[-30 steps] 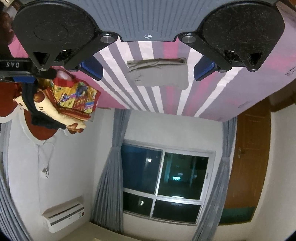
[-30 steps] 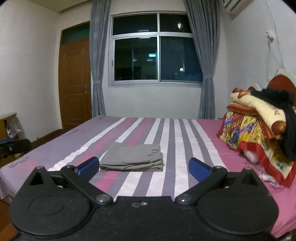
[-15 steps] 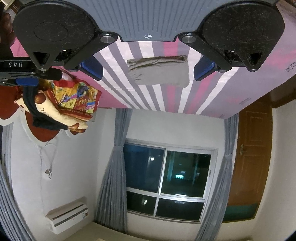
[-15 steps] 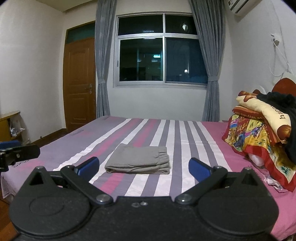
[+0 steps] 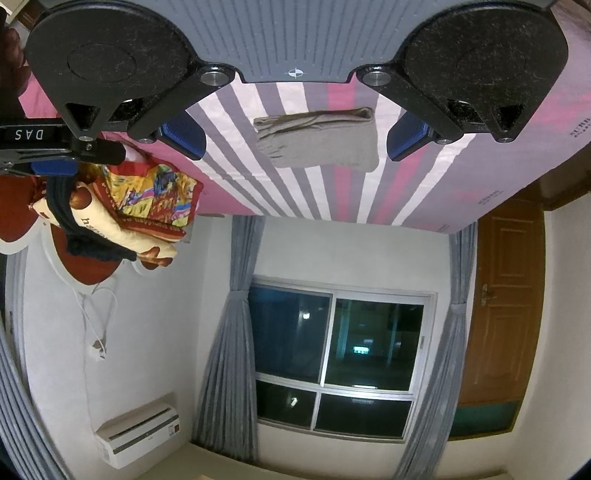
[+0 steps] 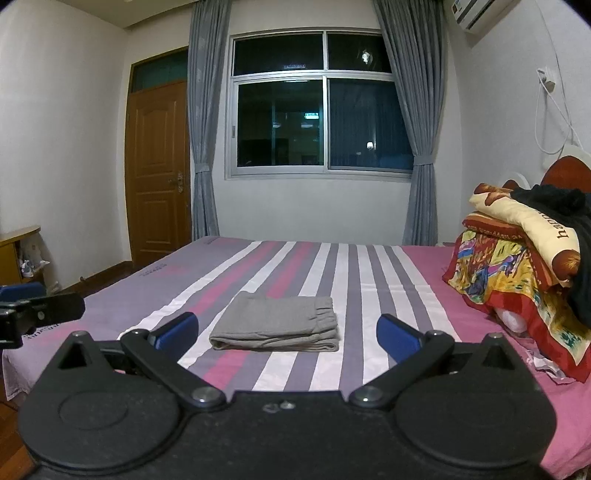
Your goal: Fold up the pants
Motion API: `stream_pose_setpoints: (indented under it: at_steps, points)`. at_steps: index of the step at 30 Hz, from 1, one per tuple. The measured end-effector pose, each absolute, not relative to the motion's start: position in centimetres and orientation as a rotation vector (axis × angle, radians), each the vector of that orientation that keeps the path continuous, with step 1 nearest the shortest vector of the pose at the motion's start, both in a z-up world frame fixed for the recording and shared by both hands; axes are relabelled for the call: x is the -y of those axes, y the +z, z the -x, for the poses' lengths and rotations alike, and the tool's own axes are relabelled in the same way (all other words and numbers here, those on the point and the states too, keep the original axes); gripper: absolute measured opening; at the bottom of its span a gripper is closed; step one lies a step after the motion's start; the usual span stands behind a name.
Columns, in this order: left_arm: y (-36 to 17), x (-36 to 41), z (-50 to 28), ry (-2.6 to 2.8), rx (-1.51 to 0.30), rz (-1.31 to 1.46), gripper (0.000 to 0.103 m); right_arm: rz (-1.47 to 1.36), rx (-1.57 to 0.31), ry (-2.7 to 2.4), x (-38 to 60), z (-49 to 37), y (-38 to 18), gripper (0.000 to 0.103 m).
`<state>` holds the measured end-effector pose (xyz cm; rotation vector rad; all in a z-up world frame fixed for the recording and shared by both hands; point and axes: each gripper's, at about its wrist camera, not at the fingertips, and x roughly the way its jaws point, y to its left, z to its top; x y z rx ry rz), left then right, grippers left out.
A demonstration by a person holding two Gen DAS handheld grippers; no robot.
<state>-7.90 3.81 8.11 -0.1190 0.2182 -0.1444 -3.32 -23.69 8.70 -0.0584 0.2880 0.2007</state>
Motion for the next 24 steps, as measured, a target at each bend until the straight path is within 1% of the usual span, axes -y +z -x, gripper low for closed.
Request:
stream_pose_setpoints:
  at_steps: [24]
  points:
    - [8.25,-4.01,8.14,-0.162,-0.208,0.103,0.103,0.055,-0.286,0.196,23.37,3.56,8.77,0.103]
